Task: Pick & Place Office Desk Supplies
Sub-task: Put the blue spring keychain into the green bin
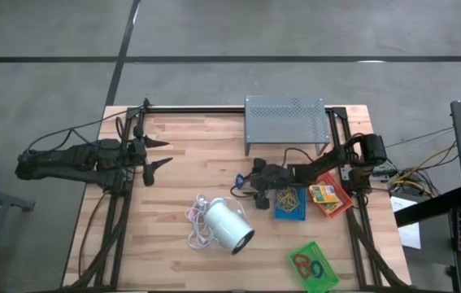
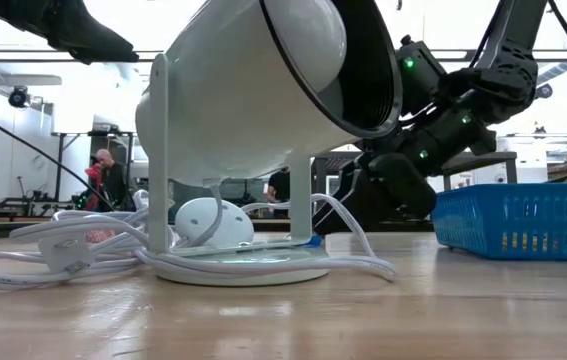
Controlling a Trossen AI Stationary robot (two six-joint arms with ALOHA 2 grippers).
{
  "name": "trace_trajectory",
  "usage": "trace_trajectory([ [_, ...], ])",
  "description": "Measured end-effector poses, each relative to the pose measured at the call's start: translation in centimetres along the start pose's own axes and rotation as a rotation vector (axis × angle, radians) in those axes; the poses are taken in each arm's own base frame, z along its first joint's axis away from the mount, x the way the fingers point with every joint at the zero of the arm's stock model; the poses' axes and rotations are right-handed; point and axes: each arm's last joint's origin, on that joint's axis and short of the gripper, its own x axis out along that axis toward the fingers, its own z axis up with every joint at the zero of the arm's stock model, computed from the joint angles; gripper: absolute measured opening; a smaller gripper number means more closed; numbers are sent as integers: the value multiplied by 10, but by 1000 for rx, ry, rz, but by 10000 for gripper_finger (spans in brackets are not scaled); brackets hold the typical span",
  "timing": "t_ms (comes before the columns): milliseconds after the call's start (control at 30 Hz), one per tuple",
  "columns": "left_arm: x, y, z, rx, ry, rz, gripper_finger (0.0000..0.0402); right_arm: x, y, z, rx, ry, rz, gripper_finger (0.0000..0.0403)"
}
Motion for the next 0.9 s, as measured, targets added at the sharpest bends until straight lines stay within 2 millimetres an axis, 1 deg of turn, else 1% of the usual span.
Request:
trace_trajectory([
  [100,0,0,0,0,0,0,246,1,0,-1,1,4,5,254],
  [167,0,0,0,0,0,0,245,6,-1,-4,3,14,15,254],
  [333,0,0,-1,6,14,-2,244,30,-1,-8,7,29,35,254],
  [433,0,0,-2,6,17,-2,245,38,-2,-8,12,27,44,254],
  [667,0,0,-2,9,24,-3,244,32,-4,-4,25,59,33,252],
  [900,0,0,-2,9,24,-3,246,30,-4,-9,47,135,34,227],
])
